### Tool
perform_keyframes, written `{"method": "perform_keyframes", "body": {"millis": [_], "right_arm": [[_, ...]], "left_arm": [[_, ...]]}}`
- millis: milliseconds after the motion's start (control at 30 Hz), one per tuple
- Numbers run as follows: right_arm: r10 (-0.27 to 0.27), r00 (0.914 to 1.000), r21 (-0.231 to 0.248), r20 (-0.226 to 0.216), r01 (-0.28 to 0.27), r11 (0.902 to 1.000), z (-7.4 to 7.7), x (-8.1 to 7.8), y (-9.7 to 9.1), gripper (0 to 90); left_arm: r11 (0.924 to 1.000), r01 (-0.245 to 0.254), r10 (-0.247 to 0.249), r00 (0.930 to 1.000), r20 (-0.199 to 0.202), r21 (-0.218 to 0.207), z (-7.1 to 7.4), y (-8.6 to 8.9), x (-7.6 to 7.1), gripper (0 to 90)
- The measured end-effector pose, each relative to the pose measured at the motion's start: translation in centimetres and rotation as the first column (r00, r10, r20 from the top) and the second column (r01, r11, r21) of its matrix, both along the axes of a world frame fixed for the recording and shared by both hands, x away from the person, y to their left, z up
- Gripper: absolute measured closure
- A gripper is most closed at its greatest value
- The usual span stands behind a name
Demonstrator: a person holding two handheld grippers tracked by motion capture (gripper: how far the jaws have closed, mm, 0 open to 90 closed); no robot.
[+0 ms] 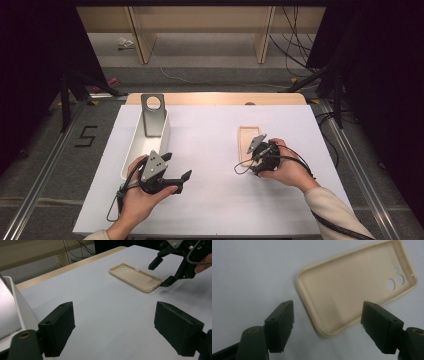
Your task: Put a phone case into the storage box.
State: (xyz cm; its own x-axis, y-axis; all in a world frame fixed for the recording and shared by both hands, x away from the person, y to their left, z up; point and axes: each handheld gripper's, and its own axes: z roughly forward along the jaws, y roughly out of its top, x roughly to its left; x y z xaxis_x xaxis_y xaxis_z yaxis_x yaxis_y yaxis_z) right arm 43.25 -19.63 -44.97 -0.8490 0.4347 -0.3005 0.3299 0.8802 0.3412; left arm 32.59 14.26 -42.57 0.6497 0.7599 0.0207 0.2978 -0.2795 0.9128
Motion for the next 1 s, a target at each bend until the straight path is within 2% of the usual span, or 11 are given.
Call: {"method": "perform_keyframes", "body": {"millis": [167,333,567,733,1000], "right_arm": [[0.019,0.9998,-0.055,-0.007,-0.020,0.9983,-0.2,0.5,0.3,28.9],[0.025,0.9997,-0.078,-0.007,-0.026,0.9966,-0.2,0.7,0.5,30.0],[0.046,0.9984,-0.123,-0.032,-0.049,0.9912,-0.4,1.0,0.8,33.0],[0.060,0.9973,-0.139,-0.043,-0.066,0.9881,-0.5,1.2,0.9,34.6],[0.049,0.9973,-0.147,-0.054,-0.057,0.9875,-0.4,1.4,1.3,35.0]], "left_arm": [[1.0000,0.000,0.000,1.0000,0.002,-0.002,0.0,0.0,0.0,16.2],[1.0000,-0.002,0.002,1.0000,0.001,-0.002,0.0,0.0,0.0,16.2],[1.0000,0.001,-0.001,1.0000,0.000,-0.001,0.0,0.0,0.0,16.2],[1.0000,0.002,-0.002,1.0000,0.002,-0.001,0.0,0.0,0.0,16.2],[1.0000,0.003,-0.003,1.0000,0.001,0.000,0.0,0.0,0.0,16.2]]}}
